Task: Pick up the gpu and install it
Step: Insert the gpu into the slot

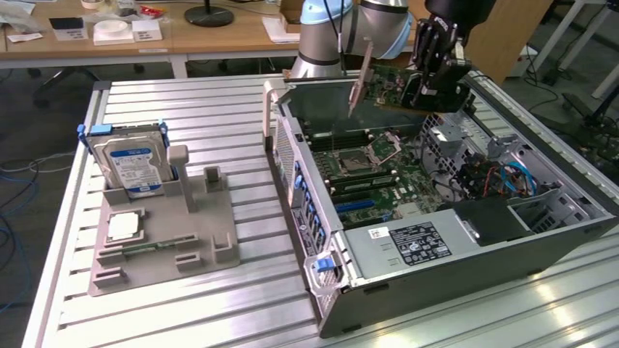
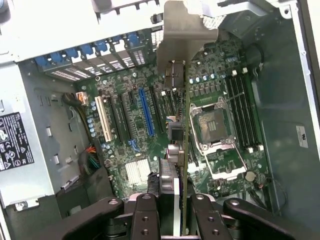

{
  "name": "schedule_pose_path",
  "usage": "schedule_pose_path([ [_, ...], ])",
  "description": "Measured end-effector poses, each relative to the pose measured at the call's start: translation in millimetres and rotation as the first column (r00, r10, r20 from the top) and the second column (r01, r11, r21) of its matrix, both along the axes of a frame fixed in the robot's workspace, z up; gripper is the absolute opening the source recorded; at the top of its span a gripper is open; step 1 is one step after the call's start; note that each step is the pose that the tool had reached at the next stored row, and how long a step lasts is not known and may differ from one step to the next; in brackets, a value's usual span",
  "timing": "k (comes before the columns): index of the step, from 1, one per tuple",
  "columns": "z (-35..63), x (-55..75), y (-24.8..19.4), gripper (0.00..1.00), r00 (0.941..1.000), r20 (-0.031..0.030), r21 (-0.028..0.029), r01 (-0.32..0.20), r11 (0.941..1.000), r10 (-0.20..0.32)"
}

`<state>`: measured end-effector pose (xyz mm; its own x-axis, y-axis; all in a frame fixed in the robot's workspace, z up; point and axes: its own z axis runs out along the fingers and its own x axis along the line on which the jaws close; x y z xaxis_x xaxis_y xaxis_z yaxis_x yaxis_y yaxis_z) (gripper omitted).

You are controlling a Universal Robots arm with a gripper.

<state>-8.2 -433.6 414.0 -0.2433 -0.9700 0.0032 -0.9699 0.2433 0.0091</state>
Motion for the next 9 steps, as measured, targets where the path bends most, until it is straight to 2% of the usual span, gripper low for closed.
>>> schedule_pose_path([
  [4, -0.2, 0.1, 0.0, 0.28, 0.9994, 0.0006, 0.0000, -0.036, 0.9994, 0.036],
  [5, -0.3, 0.1, 0.0, 0.28, 0.9993, 0.0030, 0.0000, -0.038, 0.9993, 0.038],
  [7, -0.5, 0.2, 0.0, 0.28, 0.9991, 0.0163, -0.0004, -0.040, 0.9992, 0.040],
  [9, -0.5, 0.1, 0.0, 0.28, 0.9985, 0.0356, -0.0012, -0.041, 0.9992, 0.041],
])
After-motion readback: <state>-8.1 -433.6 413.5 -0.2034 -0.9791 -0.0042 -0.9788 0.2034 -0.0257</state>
